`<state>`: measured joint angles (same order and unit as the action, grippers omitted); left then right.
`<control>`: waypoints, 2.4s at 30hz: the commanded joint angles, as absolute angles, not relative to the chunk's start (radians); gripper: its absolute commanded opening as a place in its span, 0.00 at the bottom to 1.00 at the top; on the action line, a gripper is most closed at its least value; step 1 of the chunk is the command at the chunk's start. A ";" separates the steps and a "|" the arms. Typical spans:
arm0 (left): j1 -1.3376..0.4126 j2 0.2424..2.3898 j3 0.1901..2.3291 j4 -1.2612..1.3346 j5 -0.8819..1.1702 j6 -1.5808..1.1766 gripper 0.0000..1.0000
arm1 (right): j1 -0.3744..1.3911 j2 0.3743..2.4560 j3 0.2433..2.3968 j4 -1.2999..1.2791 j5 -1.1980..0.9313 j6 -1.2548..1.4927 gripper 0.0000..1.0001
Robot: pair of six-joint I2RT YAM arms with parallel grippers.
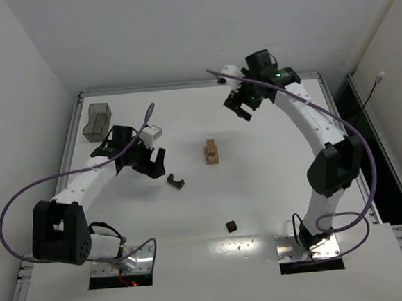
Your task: Build the wood block tower
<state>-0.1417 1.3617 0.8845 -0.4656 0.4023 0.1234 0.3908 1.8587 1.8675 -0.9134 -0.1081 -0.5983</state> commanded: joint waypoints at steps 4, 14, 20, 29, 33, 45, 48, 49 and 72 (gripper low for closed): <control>-0.228 1.292 0.859 -0.577 0.431 0.486 0.71 | 0.175 1.769 1.662 -0.761 -0.167 -0.425 0.86; -0.313 1.301 0.827 -0.585 0.423 0.917 0.56 | 0.106 1.776 1.592 -0.761 -0.252 -0.416 0.86; -0.385 1.252 0.747 -0.470 0.433 1.067 0.69 | 0.095 1.795 1.583 -0.761 -0.252 -0.416 0.86; -0.416 1.243 0.675 -0.302 0.506 1.193 0.69 | 0.095 1.836 1.583 -0.770 -0.232 -0.416 0.86; -0.425 1.269 0.675 -0.293 0.515 1.226 0.66 | 0.095 1.855 1.604 -0.779 -0.232 -0.416 0.86; -0.434 1.321 0.666 -0.259 0.537 1.229 0.59 | 0.095 1.904 1.634 -0.790 -0.232 -0.416 0.86; -0.445 1.331 0.666 -0.268 0.546 1.238 0.58 | 0.095 1.913 1.644 -0.799 -0.232 -0.416 0.86; -0.445 1.341 0.666 -0.282 0.546 1.249 0.58 | 0.095 1.913 1.644 -0.799 -0.232 -0.416 0.86; -0.454 1.486 0.716 -0.337 0.548 1.267 0.41 | 0.095 1.951 1.663 -0.808 -0.232 -0.416 0.86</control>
